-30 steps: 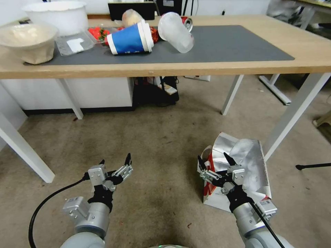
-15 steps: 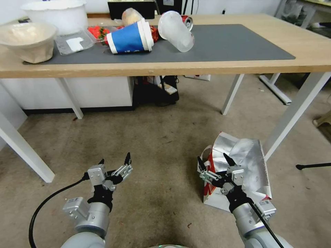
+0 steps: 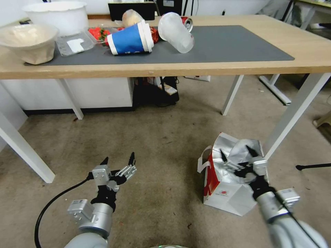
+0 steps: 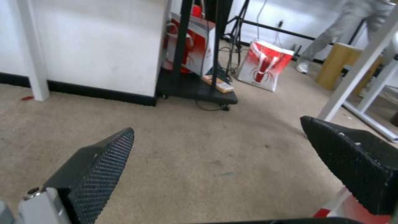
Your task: Pick up the food delivery bag from the floor and place it on the table.
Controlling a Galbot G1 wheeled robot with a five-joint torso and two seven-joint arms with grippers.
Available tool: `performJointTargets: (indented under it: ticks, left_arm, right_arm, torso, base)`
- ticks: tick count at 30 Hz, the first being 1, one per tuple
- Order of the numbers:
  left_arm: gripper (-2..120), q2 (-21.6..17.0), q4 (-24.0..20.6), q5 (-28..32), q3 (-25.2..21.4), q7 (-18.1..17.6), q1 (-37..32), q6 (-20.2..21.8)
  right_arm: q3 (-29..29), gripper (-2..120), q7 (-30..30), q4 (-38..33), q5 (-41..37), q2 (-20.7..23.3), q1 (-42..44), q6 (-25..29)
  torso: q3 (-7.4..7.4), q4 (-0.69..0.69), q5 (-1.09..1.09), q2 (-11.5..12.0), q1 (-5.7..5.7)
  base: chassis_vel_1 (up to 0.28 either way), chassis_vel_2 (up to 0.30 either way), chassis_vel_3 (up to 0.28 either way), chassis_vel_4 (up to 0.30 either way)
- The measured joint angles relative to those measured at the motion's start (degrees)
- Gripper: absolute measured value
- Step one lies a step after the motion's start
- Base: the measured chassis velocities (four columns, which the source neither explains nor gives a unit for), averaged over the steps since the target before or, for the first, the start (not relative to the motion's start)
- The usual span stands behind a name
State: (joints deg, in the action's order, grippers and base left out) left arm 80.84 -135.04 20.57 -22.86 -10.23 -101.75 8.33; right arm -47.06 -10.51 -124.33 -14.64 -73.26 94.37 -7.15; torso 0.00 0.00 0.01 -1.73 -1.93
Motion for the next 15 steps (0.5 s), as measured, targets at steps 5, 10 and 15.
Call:
performJointTargets:
  ticks: [5, 10, 15]
  left_arm:
    - [100, -1.1, 0.7, 0.2, 1.1, 0.0, 1.0, 0.1]
    - [100, -1.1, 0.9, 0.1, 1.6, 0.0, 1.1, 0.1]
    - [100, -0.7, 1.0, -0.4, 2.1, 0.0, 1.3, 0.1]
  right_arm:
    - [-5.0, 100, 1.6, 4.9, -0.3, 5.7, -1.4, -0.9]
    - [-5.3, 100, 2.5, 9.1, -1.4, 9.3, -4.2, -1.9]
    - [-2.1, 100, 3.8, 15.0, -2.3, 13.0, -8.2, -3.7]
  torso:
    - [0.00, -0.01, 0.00, 0.0, 0.00]
    - [0.00, -0.01, 0.01, -0.1, -0.01]
    - [0.00, 0.00, 0.00, -0.1, -0.01]
  base:
    - [0.000, 0.000, 0.000, 0.000]
    - [0.000, 0.000, 0.000, 0.000]
    - [0.000, 0.000, 0.000, 0.000]
